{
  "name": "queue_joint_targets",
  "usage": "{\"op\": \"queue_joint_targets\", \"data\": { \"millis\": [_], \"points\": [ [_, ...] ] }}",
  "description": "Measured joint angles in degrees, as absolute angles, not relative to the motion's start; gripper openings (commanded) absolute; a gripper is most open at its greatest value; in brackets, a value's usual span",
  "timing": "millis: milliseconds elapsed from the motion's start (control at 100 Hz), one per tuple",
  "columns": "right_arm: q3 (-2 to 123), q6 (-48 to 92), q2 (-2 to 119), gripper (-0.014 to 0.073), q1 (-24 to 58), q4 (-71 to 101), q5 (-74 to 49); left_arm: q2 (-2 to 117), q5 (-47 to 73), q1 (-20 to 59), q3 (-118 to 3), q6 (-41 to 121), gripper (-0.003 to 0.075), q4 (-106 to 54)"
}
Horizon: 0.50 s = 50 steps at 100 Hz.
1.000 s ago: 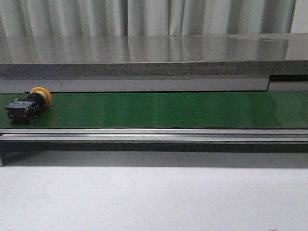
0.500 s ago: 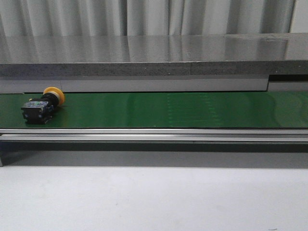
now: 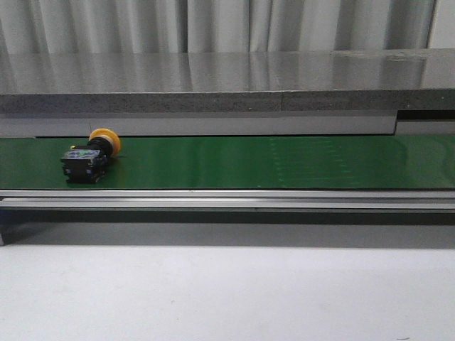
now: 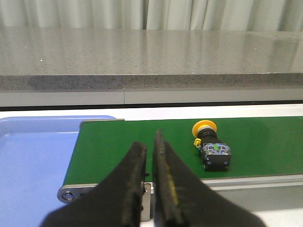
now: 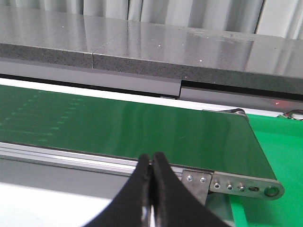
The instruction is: Move button from left to right
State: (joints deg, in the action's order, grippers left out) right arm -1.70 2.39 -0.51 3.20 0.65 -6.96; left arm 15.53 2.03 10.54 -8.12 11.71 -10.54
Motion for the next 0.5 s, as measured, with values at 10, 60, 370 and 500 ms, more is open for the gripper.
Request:
{"op": "queue_joint_targets", "data": {
  "millis": [10, 60, 370, 500],
  "points": [
    [-1.7, 2.4, -0.5, -0.0121, 3.2, 0.6, -7.0, 15.5, 2.0, 10.5, -8.1, 11.7, 0.0005, -10.5],
    [-1.7, 2.4, -0.5, -0.0121, 3.2, 0.6, -7.0, 15.5, 2.0, 10.5, -8.1, 11.7, 0.0005, -10.5],
    [-1.7, 2.4, -0.5, -0.0121, 3.2, 0.9, -2.6, 15.5, 2.0, 10.5, -8.1, 11.7, 0.0005, -10.5],
    [0.6, 2.4, -0.5, -0.0121, 3.2, 1.1, -4.5, 15.5, 2.0, 10.5, -8.1, 11.7, 0.0005, -10.5]
  ]
}}
